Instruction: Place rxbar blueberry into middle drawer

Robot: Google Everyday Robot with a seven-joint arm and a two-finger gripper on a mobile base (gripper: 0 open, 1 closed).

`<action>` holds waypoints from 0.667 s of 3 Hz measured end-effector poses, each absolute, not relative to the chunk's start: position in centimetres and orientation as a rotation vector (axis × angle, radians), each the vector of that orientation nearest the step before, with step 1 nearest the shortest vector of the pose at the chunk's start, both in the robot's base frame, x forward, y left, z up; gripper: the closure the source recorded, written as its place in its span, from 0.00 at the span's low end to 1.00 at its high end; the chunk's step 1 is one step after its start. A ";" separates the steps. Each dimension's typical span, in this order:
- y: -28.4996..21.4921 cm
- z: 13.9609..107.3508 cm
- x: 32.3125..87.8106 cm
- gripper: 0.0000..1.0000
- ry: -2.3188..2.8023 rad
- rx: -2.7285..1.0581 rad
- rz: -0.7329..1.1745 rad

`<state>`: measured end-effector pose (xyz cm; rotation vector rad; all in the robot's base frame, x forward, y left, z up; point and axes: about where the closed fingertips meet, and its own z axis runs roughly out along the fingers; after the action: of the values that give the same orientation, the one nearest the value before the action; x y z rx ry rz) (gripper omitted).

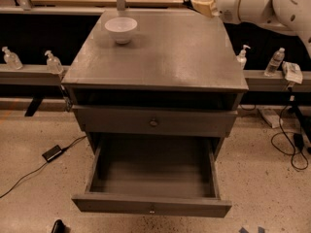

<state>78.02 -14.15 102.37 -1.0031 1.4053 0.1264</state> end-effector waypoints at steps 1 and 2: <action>-11.3 99.8 74.7 1.00 1.395 -1.064 0.188; -11.2 99.9 74.6 1.00 1.390 -1.067 0.192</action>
Offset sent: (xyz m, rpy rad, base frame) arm -0.0263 0.0168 -0.0110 -0.0029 0.0063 0.0478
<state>74.57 -11.24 99.85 -1.0674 1.3896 0.1916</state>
